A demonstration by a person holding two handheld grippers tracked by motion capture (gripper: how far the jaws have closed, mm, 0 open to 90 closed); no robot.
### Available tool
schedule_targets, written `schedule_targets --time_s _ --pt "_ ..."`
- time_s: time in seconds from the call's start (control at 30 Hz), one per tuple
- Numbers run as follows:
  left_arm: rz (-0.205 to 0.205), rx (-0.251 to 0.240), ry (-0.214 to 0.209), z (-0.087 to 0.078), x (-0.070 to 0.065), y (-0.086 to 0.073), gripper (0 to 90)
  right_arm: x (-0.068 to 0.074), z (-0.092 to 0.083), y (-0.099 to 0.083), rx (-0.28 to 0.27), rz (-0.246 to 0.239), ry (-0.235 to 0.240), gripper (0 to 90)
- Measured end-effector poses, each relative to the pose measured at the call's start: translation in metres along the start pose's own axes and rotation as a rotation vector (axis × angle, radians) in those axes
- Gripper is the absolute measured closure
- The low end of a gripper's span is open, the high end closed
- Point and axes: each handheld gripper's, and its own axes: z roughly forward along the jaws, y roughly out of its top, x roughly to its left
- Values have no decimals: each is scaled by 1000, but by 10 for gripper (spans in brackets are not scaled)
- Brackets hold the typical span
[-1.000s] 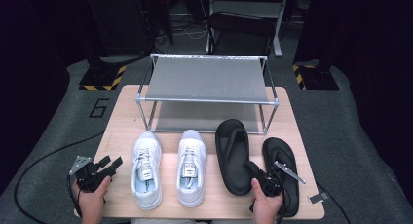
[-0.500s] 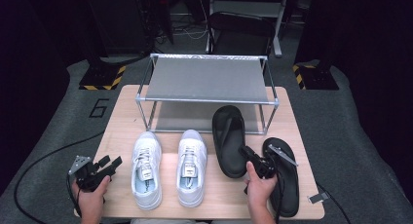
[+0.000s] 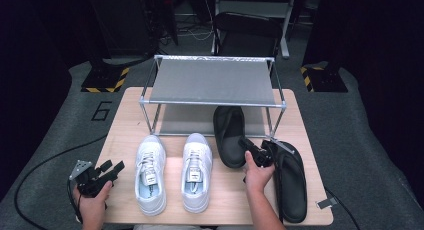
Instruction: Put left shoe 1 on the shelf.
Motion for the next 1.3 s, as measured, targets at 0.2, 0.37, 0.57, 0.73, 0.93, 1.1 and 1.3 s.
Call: schedule_targets --time_s 0.2,0.37,0.57,0.73,0.93,1.1,1.3 --pt "10 3 5 -1 0 -1 395 4 18 6 -1 -3 -1 664" --pt "10 11 5 -3 0 -1 395 5 30 11 -1 -22 -15 664" --pt "2 -2 8 -4 0 -2 396 8 45 15 -3 13 -23 664" --pt "3 1 10 -5 0 -3 396 9 58 19 -9 10 -41 664" --pt "-3 -6 16 -7 0 -4 395 10 72 19 -15 -25 -49 664" --pt "-20 -16 31 -11 3 -6 395 13 85 23 -5 -27 -86 664" --pt "-18 -13 38 -14 6 -8 395 12 96 27 -20 26 -75 665"
